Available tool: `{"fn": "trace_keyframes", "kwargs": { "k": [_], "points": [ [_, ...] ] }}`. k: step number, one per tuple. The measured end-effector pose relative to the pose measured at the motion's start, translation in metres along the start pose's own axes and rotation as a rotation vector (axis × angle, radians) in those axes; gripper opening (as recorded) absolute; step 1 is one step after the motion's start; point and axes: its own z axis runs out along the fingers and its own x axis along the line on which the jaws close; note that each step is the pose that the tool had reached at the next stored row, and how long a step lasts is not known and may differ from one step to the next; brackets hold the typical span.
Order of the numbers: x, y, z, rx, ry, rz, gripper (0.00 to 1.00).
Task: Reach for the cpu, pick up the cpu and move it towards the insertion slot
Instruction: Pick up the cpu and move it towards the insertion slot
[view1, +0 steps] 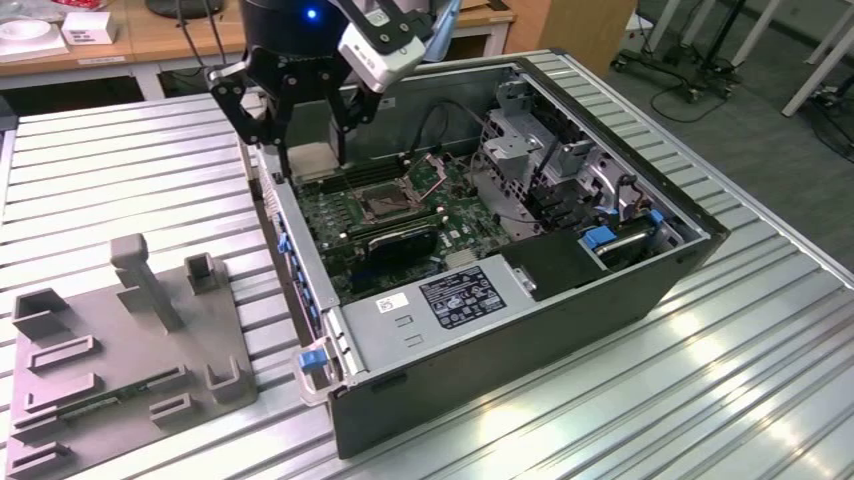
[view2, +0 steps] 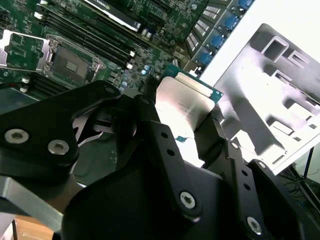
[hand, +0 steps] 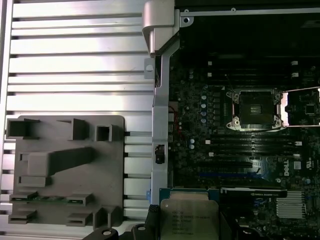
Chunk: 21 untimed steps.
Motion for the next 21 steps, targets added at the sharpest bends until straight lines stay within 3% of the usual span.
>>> {"fn": "trace_keyframes", "kwargs": {
  "k": [10,21],
  "points": [
    [-0.0100,0.0000,0.0003,0.0000,0.0000,0.000,0.55],
    [-0.0121,0.0000,0.0003,0.0001,0.0000,0.000,0.55]
  ]
}}
